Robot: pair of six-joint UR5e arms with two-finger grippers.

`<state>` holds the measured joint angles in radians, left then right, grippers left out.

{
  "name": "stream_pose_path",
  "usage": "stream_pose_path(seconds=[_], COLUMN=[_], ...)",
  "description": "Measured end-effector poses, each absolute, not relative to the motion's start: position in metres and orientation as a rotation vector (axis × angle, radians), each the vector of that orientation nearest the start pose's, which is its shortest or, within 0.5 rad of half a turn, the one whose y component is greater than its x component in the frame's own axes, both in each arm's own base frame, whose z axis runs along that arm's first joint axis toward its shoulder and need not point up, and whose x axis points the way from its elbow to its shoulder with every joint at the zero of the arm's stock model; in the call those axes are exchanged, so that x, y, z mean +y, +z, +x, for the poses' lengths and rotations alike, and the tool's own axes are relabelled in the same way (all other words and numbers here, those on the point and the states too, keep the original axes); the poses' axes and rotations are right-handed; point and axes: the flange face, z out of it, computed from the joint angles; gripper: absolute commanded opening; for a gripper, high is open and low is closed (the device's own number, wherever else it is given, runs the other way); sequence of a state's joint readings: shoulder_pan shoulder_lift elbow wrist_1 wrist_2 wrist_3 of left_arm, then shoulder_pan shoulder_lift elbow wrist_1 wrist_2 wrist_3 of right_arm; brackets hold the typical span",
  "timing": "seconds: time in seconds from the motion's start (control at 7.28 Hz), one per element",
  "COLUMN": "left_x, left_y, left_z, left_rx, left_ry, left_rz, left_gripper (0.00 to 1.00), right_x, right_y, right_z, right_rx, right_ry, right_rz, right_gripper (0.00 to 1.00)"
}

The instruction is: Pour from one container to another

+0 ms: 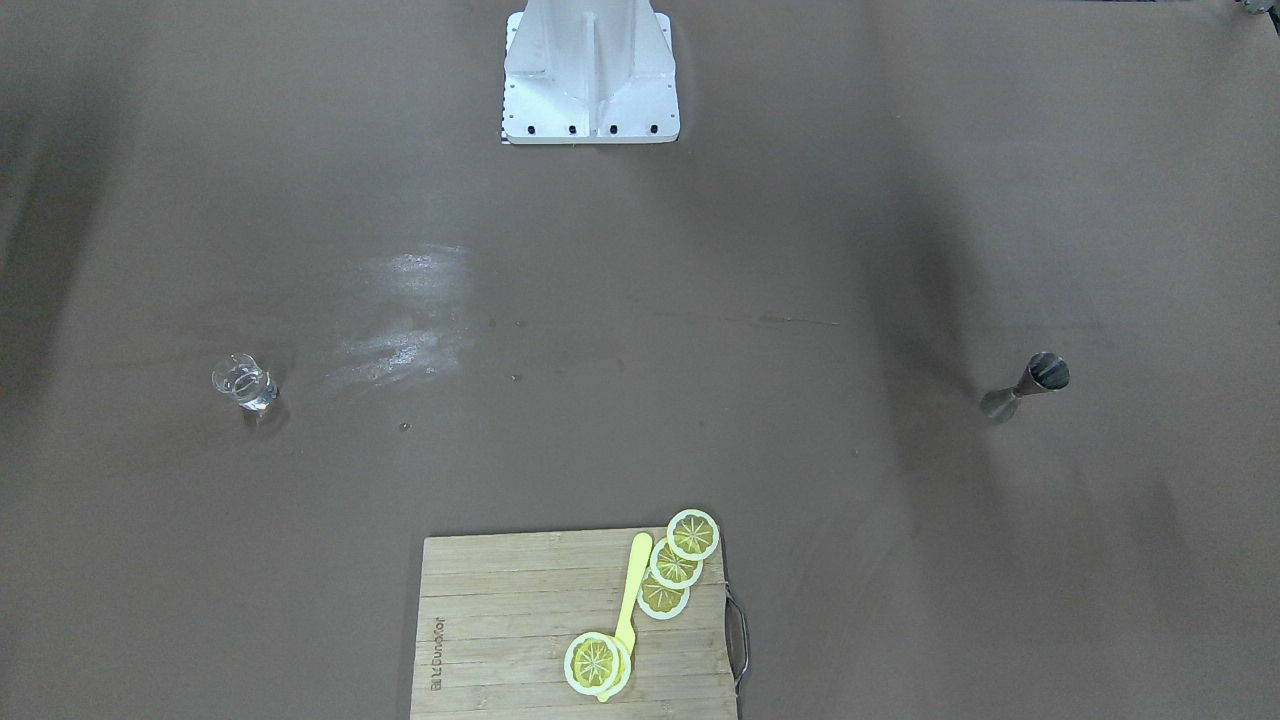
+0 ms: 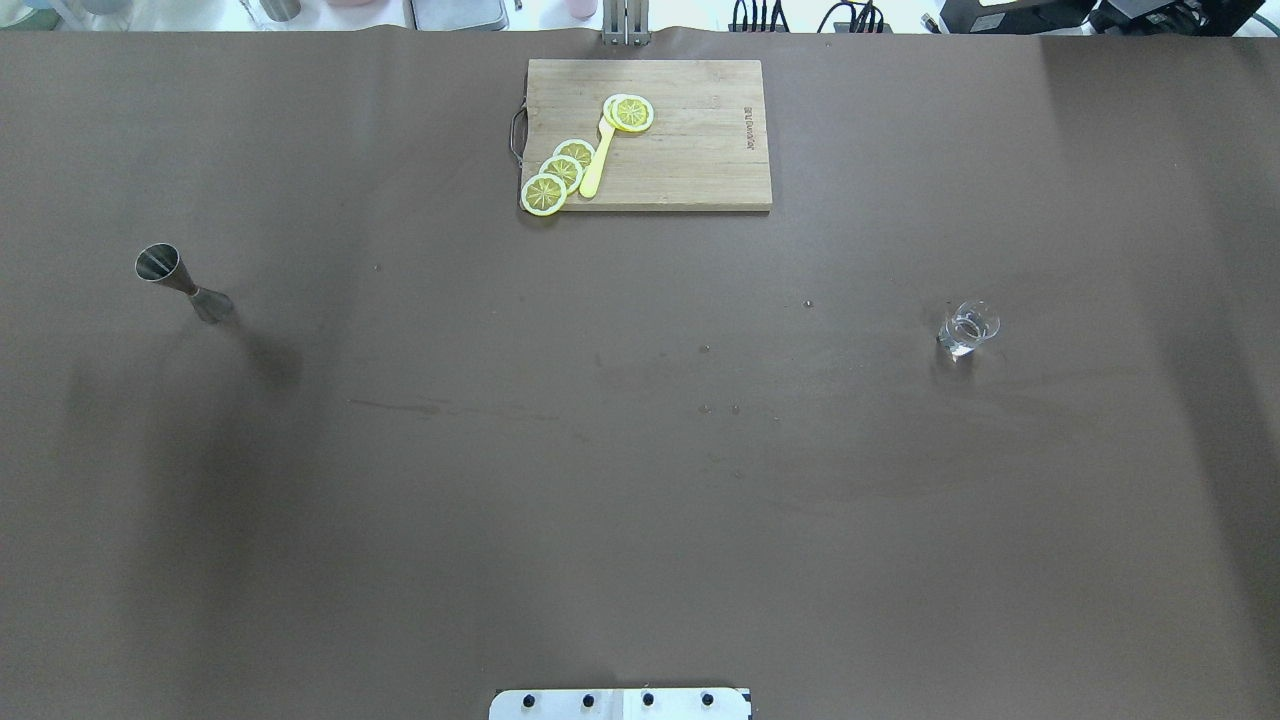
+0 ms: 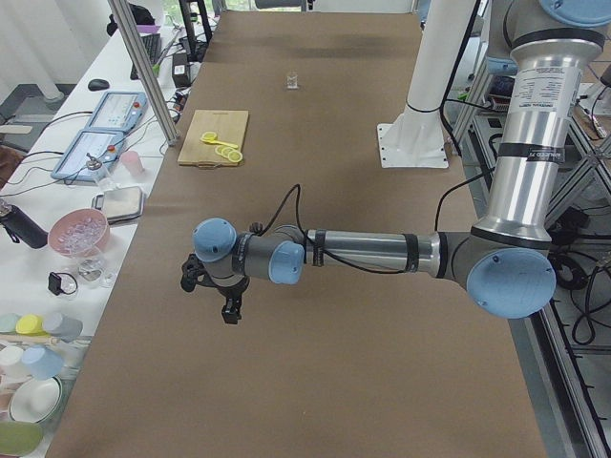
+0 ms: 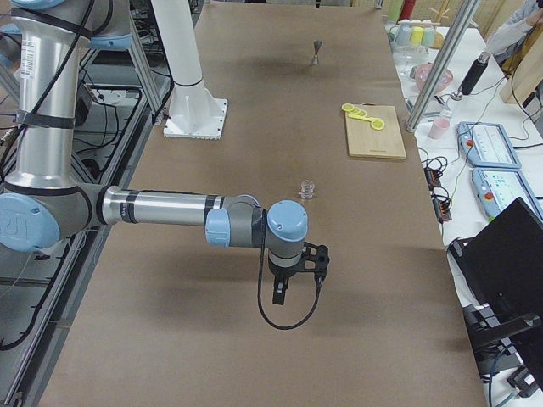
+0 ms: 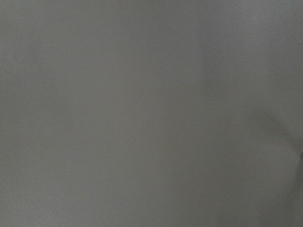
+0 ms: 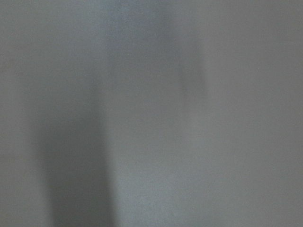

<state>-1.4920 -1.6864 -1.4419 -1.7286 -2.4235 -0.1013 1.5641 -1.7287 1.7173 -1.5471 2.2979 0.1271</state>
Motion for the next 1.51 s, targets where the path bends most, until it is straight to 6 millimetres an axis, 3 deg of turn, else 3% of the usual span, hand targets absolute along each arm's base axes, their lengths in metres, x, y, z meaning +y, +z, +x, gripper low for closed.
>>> stream_pose_path(seconds=[0.41, 0.96, 1.51], left_x=[-0.548, -0.542, -0.492], left_y=[0.652, 0.647, 0.639], left_z=[-0.018, -0.019, -0.025], left_rx=[0.861, 0.859, 0.851], left_ry=[-0.01, -0.078, -0.092], left_rz=[0.055, 0.037, 0.042], left_gripper=[0.99, 0.99, 0.99], right_x=[-0.426, -0.427, -0.429], right_y=[0.659, 0.657, 0.654], right_z=[0.064, 0.064, 0.064], right_rx=[-0.727, -0.728, -0.733], right_ry=[0.106, 0.099, 0.1], right_rz=[-0.034, -0.028, -0.023], right_gripper=[1.0, 1.0, 1.0])
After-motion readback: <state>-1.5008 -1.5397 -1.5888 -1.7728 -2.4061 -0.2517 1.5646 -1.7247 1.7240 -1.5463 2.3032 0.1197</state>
